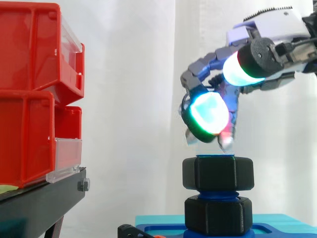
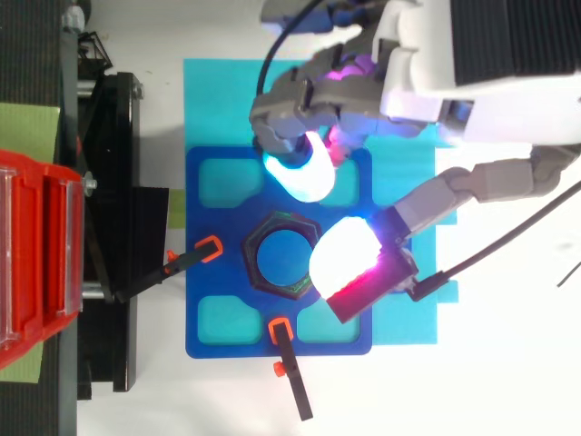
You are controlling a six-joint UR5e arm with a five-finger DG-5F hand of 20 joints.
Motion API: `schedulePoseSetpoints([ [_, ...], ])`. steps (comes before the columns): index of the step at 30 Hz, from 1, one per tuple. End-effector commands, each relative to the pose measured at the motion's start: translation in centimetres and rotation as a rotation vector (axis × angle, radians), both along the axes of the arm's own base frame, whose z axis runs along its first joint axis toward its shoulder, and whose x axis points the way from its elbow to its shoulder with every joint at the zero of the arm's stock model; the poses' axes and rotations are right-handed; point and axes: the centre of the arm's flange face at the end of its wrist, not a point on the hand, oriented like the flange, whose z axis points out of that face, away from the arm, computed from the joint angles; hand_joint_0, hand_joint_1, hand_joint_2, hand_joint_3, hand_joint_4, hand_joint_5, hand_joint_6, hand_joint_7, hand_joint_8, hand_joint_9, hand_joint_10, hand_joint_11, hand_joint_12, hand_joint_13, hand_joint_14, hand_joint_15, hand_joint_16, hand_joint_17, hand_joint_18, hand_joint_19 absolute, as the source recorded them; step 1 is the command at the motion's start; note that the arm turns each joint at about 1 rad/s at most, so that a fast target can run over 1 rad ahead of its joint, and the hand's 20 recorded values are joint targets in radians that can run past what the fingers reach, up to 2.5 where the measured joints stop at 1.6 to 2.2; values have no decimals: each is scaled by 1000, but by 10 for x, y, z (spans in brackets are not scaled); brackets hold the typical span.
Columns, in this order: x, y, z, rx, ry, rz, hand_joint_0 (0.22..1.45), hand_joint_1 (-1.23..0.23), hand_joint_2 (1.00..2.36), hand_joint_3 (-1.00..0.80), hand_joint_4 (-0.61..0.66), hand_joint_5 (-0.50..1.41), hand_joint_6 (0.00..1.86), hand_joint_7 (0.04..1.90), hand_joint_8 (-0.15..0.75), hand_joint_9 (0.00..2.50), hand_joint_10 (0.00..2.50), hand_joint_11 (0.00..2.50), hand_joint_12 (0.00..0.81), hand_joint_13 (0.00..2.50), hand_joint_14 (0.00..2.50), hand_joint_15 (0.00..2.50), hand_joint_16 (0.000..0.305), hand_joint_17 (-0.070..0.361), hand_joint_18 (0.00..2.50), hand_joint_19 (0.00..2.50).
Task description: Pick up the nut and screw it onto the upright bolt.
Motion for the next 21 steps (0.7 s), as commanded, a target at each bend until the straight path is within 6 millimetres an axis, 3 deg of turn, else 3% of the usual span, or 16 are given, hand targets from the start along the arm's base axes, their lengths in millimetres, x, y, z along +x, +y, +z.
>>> schedulePoseSetpoints([
  [1, 1, -3, 8, -21, -12, 8, 509, -364, 1000, -500, 223, -96, 504, 1147, 280, 958, 0, 0, 261, 529, 0, 0, 21, 48, 98, 0],
  [7, 6, 2, 9, -21, -46, 14, 490, -336, 1000, -500, 207, -157, 503, 792, 249, 661, 0, 0, 294, 339, 0, 0, 30, 67, 0, 0],
  [11, 8, 7, 10, -20, -61, 17, 483, -318, 1000, -500, 186, -175, 502, 706, 235, 545, 0, 0, 302, 247, 0, 0, 34, 76, 0, 0],
  [18, 24, 29, -29, -8, -50, 39, 472, -273, 1000, -500, 147, -190, 501, 638, 219, 415, 0, 0, 315, 128, 0, 0, 39, 87, 0, 0],
  [21, 25, 47, -35, 5, -52, 51, 471, -241, 1000, -500, 134, -191, 501, 629, 213, 390, 0, 0, 317, 104, 0, 0, 40, 90, 0, 0],
])
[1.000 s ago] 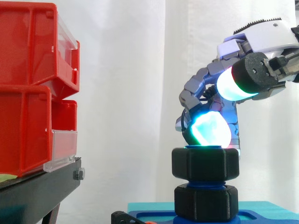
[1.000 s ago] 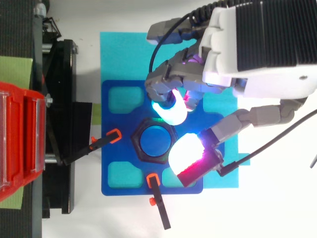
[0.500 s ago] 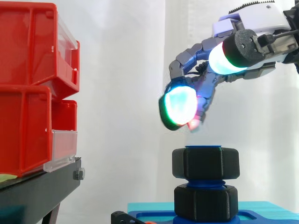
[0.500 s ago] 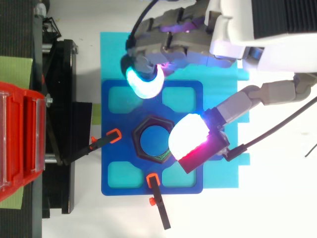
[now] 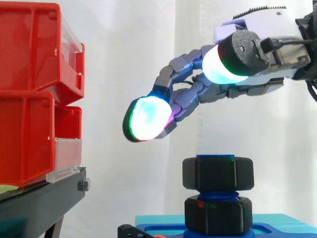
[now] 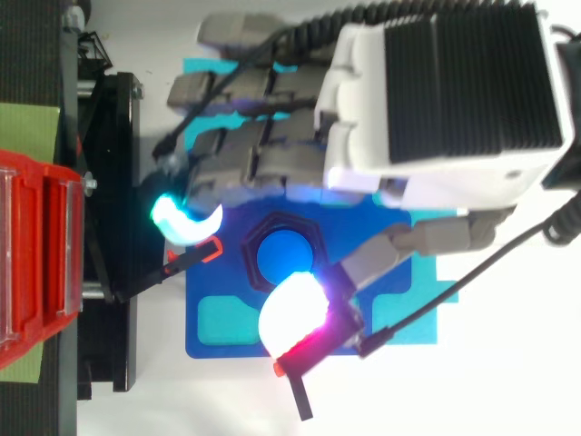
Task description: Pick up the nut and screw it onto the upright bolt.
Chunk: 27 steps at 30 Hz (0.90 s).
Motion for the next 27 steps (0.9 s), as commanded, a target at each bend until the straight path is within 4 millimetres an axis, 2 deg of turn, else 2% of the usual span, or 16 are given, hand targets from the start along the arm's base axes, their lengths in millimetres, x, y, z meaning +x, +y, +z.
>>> schedulePoseSetpoints([
  [1, 2, 16, -9, 10, 2, 11, 471, -227, 1000, -500, 131, -190, 501, 633, 213, 387, 0, 0, 317, 100, 0, 0, 40, 91, 0, 0],
  [6, 1, 28, -14, 4, 22, 3, 481, -195, 1000, -500, 156, -166, 502, 693, 221, 435, 0, 0, 315, 104, 0, 0, 40, 91, 0, 0],
  [9, -3, 36, -28, 0, 47, 12, 481, -193, 1000, -500, 169, -159, 502, 708, 226, 450, 0, 0, 316, 116, 0, 0, 40, 91, 0, 0],
  [12, -4, 41, -34, -1, 50, 17, 482, -194, 1000, -500, 169, -157, 502, 719, 232, 462, 0, 0, 316, 135, 0, 0, 40, 90, 0, 0],
  [20, -4, 42, -35, -1, 50, 18, 483, -201, 1000, -500, 168, -155, 502, 719, 234, 470, 0, 0, 315, 154, 0, 0, 40, 89, 0, 0],
  [27, -5, 35, -34, 0, 50, 14, 487, -222, 1000, -500, 197, -149, 503, 763, 242, 491, 0, 0, 301, 201, 0, 0, 34, 77, 0, 0],
])
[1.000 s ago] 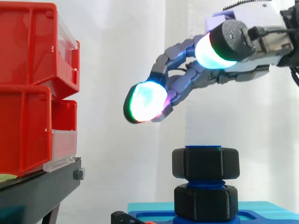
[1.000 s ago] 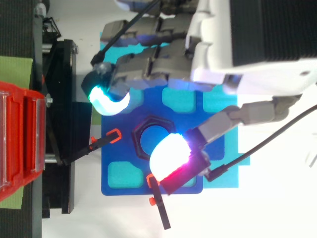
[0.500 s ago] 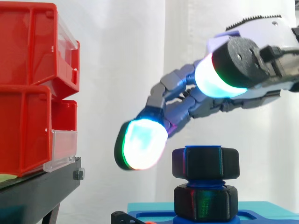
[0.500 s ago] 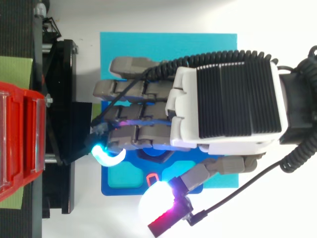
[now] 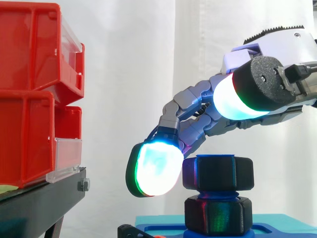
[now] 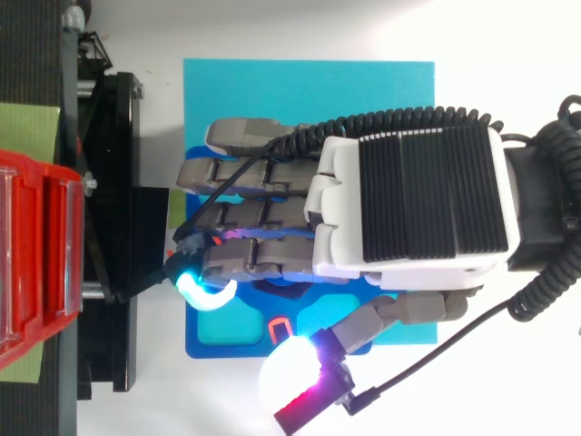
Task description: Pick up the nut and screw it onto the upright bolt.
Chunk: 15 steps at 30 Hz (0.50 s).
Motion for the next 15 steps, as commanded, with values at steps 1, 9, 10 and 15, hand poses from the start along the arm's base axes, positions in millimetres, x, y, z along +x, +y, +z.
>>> schedulePoseSetpoints([
  [1, 0, -3, 1, 0, 2, -2, 490, -229, 1000, -500, 207, -144, 503, 775, 247, 503, 0, 0, 293, 217, 0, 0, 33, 74, 0, 0],
  [9, -1, -10, -1, 0, 5, -8, 505, -277, 1000, -500, 253, -125, 503, 845, 260, 597, 0, 0, 244, 298, 0, 0, 24, 54, 0, 0],
  [10, -1, -12, 1, 1, 2, -10, 509, -290, 1000, -500, 258, -121, 503, 856, 260, 619, 0, 0, 238, 314, 0, 0, 24, 53, 0, 0],
  [15, -1, -18, 1, 3, 2, -5, 515, -329, 1000, -500, 267, -117, 503, 884, 266, 628, 0, 0, 226, 332, 0, 0, 21, 48, 0, 0],
])
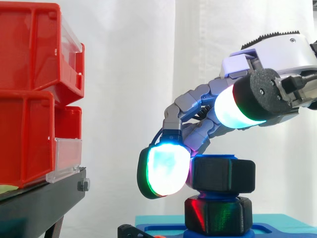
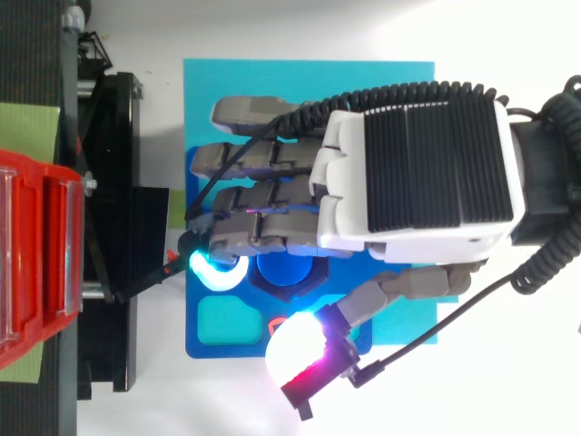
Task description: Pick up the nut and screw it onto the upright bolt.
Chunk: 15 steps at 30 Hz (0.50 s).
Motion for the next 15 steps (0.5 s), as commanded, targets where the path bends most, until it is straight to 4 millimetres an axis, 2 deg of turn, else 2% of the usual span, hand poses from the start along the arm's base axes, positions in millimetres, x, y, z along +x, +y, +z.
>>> schedulePoseSetpoints([
  [1, 0, -5, -1, 2, 1, 4, 515, -334, 1000, -500, 272, -113, 503, 903, 270, 648, 0, 0, 221, 345, 0, 0, 21, 47, 0, 0],
  [15, -1, -21, 5, -7, -7, 6, 526, -345, 1000, -500, 252, -67, 503, 1228, 289, 777, 0, 0, 198, 408, 0, 0, 17, 38, 34, 0],
])
